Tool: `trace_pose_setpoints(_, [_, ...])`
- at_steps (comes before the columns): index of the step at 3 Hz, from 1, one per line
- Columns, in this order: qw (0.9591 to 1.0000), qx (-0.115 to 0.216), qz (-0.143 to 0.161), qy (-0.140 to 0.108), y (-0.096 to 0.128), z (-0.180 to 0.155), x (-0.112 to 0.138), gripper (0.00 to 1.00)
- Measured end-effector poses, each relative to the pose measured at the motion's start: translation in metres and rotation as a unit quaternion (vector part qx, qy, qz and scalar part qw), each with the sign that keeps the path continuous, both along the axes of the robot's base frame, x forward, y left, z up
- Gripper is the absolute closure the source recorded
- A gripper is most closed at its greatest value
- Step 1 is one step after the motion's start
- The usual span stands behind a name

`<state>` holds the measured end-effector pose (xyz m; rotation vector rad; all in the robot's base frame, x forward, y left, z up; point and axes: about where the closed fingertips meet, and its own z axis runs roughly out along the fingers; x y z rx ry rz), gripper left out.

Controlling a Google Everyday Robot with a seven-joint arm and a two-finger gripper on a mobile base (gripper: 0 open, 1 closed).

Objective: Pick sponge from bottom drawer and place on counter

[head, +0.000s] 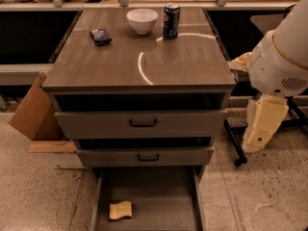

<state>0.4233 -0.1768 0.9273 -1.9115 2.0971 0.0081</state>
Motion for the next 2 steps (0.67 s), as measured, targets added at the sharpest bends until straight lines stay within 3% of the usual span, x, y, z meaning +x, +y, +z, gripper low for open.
trace_pose_setpoints(1, [0.9995, 0.025, 0.018, 0.0, 0.011, -0.022, -0.005, 0.0])
trace_pose_setpoints(2, [0.9972, 0.06, 0.045, 0.004, 0.024, -0.065, -0.012, 0.0])
